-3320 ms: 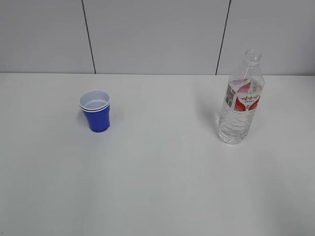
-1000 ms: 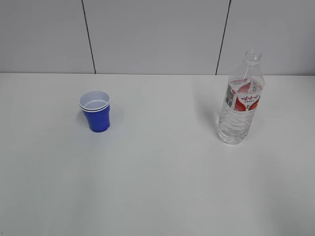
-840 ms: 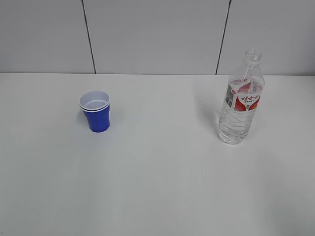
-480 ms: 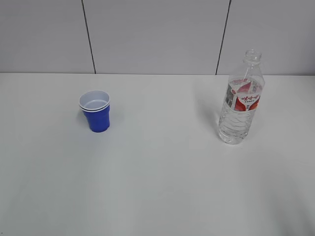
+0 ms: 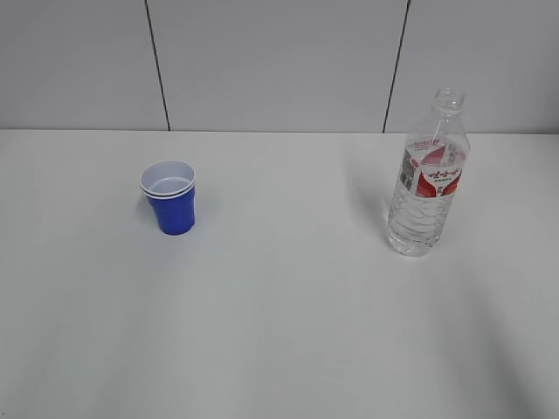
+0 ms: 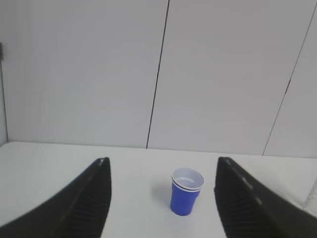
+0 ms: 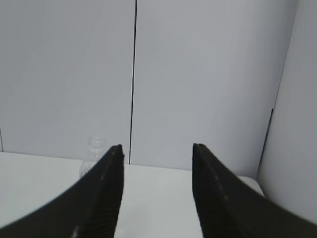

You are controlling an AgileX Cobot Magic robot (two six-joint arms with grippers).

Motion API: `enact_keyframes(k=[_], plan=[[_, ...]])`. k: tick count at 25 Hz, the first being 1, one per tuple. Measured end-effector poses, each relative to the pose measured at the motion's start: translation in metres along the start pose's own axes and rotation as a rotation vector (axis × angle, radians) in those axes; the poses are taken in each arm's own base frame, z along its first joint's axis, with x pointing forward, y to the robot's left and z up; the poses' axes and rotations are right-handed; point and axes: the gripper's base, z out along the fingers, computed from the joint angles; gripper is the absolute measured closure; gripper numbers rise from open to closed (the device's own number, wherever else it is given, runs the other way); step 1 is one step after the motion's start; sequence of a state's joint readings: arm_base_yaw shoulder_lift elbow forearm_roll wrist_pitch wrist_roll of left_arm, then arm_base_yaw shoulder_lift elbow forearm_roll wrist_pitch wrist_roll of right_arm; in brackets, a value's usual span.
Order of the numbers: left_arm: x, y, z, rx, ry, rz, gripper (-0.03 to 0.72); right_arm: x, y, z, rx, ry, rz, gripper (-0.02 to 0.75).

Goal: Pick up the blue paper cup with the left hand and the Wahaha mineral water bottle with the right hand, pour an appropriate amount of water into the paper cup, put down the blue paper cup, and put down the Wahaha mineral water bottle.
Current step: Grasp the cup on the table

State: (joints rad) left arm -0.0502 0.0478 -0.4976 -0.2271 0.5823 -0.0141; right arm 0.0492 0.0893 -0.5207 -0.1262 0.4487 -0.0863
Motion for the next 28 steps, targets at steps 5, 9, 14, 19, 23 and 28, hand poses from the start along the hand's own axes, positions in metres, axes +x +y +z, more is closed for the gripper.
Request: enact_keyframes(k=[5, 9, 14, 19, 23, 28], plan=[[0.012, 0.008, 0.025, -0.025, 0.019, -0.027, 0.195, -0.006, 0.003, 0.036, -0.02, 0.012, -0.009, 0.389], [0.018, 0.013, 0.042, -0.047, 0.016, 0.035, 0.195, -0.005, 0.005, 0.061, -0.035, 0.032, -0.016, 0.388], [0.017, 0.019, 0.061, -0.085, -0.006, 0.108, 0.199, -0.002, 0.007, 0.079, -0.044, 0.047, -0.048, 0.388], [0.012, 0.021, 0.075, -0.091, -0.039, 0.289, 0.204, 0.003, 0.008, 0.089, -0.052, 0.086, -0.072, 0.388], [0.015, 0.01, 0.09, 0.025, -0.023, 0.407, 0.209, 0.003, 0.009, 0.096, -0.057, 0.078, -0.087, 0.388], [0.025, -0.01, 0.117, 0.189, -0.003, 0.386, 0.21, 0.006, 0.011, 0.105, -0.066, 0.088, -0.096, 0.388]])
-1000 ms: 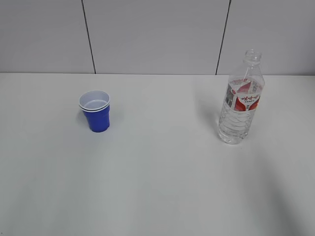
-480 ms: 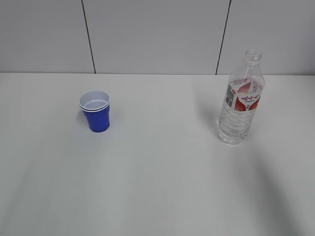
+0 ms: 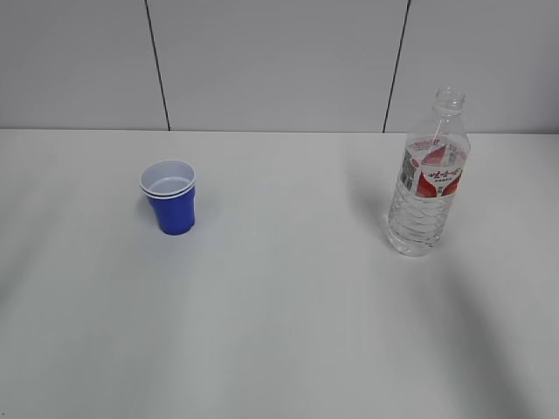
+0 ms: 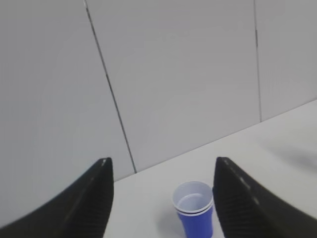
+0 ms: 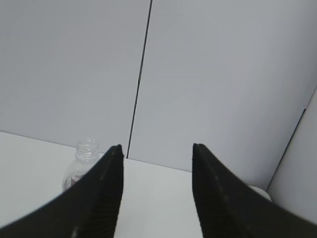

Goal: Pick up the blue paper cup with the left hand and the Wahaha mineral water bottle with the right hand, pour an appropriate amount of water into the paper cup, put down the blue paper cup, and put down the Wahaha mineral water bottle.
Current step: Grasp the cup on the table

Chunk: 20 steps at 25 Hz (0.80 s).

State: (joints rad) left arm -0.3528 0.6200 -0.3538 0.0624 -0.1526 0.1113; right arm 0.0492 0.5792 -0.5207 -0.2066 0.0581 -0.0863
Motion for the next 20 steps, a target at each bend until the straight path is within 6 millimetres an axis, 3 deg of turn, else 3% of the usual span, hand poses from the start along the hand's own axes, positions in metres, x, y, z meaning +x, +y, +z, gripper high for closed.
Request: enact_keyframes(k=[6, 13, 20], plan=[[0.014, -0.003, 0.044, -0.015, -0.013, -0.112, 0.21, 0.004, 0.001, 0.008, -0.01, 0.03, 0.0, 0.388], [0.05, -0.007, 0.09, -0.044, 0.009, -0.12, 0.21, 0.005, 0.002, 0.01, -0.013, 0.036, -0.001, 0.388], [0.097, -0.014, 0.121, -0.059, 0.029, -0.117, 0.21, 0.012, 0.007, 0.041, -0.039, 0.037, 0.049, 0.388]])
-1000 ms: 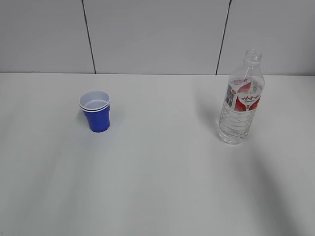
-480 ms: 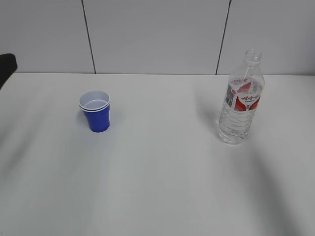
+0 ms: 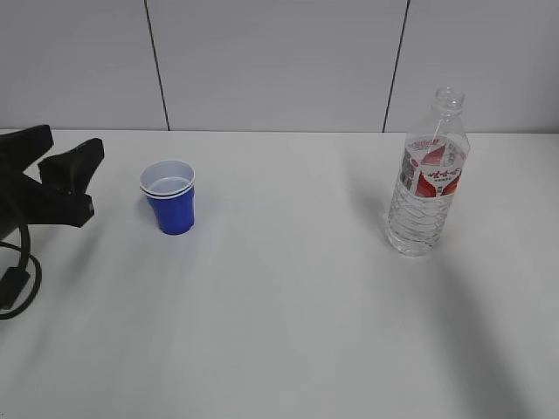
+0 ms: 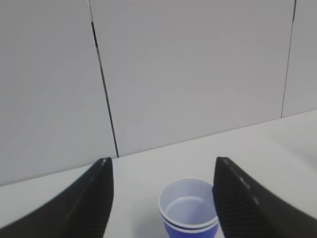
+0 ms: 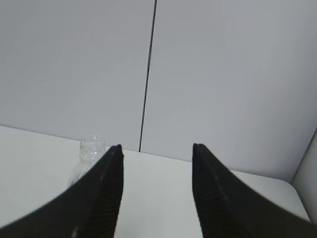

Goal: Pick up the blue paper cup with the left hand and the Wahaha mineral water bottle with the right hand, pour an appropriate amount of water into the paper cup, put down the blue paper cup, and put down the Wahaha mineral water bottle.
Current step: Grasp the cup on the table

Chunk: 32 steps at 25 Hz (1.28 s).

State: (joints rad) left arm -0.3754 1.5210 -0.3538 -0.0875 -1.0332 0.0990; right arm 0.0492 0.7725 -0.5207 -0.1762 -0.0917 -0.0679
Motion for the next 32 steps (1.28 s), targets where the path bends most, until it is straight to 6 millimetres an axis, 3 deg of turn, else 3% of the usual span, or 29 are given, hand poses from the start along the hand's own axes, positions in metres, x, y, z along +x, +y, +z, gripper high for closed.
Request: enact_keyframes(k=[6, 11, 16, 23, 32], plan=[[0.037, -0.007, 0.015, 0.047, 0.076, -0.016, 0.21, 0.015, 0.006, 0.039, -0.036, -0.001, 0.082, 0.388], [0.07, -0.01, 0.022, 0.063, 0.191, -0.012, 0.21, 0.029, 0.012, 0.057, -0.075, 0.041, 0.054, 0.388], [0.081, -0.012, 0.039, 0.063, 0.202, -0.011, 0.195, 0.03, 0.013, 0.059, -0.083, 0.032, 0.048, 0.388], [0.099, -0.015, 0.059, 0.067, 0.225, -0.009, 0.031, 0.029, 0.013, 0.059, -0.084, 0.029, 0.047, 0.388], [0.11, -0.015, 0.072, 0.049, 0.234, -0.015, 0.029, 0.029, 0.013, 0.059, -0.084, 0.029, 0.046, 0.388]])
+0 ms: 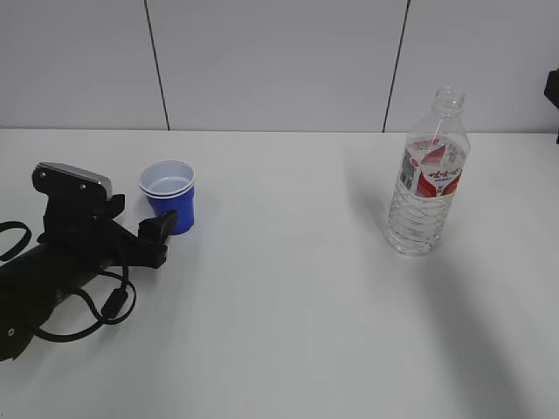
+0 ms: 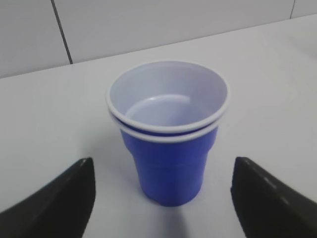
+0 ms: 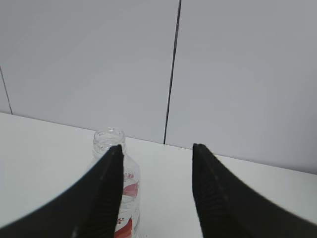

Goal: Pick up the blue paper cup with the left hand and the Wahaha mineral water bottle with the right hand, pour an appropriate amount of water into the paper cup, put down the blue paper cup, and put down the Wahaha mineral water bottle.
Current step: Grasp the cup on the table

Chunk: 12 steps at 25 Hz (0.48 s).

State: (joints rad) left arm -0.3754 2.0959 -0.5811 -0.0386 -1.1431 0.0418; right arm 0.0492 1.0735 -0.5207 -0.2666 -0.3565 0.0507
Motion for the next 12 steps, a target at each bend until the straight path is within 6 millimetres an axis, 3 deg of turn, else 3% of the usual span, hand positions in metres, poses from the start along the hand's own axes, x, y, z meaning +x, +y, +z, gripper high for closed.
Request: enact_keyframes(k=[12], plan=[[0.016, -0.001, 0.028, -0.001, 0.007, -0.066, 0.036, 0.0, 0.0, 0.0, 0.0, 0.0, 0.002, 0.388]])
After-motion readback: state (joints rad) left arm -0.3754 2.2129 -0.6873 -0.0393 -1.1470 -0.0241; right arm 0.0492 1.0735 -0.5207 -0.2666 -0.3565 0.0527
